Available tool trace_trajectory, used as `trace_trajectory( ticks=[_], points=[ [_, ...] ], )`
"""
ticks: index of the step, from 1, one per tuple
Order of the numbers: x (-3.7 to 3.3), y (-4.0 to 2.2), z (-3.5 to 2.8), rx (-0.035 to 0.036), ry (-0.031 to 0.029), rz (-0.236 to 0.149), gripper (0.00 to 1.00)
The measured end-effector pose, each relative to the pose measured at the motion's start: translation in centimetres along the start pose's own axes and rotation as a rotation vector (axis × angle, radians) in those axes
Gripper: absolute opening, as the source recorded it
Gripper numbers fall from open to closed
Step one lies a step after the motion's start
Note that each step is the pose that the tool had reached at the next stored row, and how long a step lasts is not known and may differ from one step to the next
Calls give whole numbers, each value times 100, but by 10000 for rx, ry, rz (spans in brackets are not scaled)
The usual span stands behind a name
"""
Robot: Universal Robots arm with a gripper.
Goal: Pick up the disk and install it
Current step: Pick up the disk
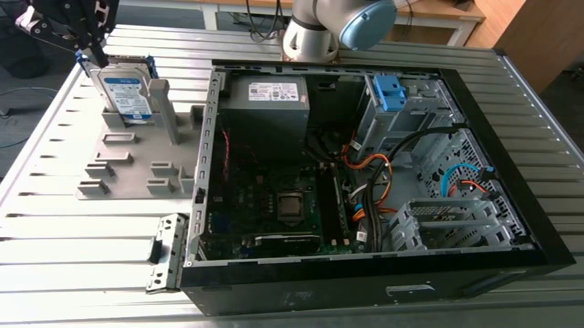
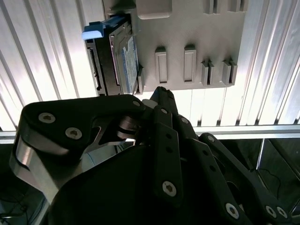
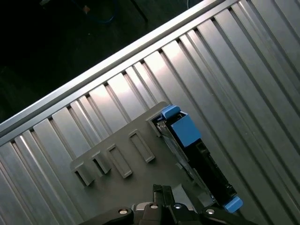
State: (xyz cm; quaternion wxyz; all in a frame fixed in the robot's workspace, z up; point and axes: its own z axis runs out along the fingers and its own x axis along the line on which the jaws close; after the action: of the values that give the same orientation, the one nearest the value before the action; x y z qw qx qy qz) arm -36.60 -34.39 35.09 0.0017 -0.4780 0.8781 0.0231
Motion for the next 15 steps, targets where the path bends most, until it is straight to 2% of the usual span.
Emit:
trace_trajectory(
  ticks=[15],
  points=[
    [0,0,0,-11,17,-415,11]
  ],
)
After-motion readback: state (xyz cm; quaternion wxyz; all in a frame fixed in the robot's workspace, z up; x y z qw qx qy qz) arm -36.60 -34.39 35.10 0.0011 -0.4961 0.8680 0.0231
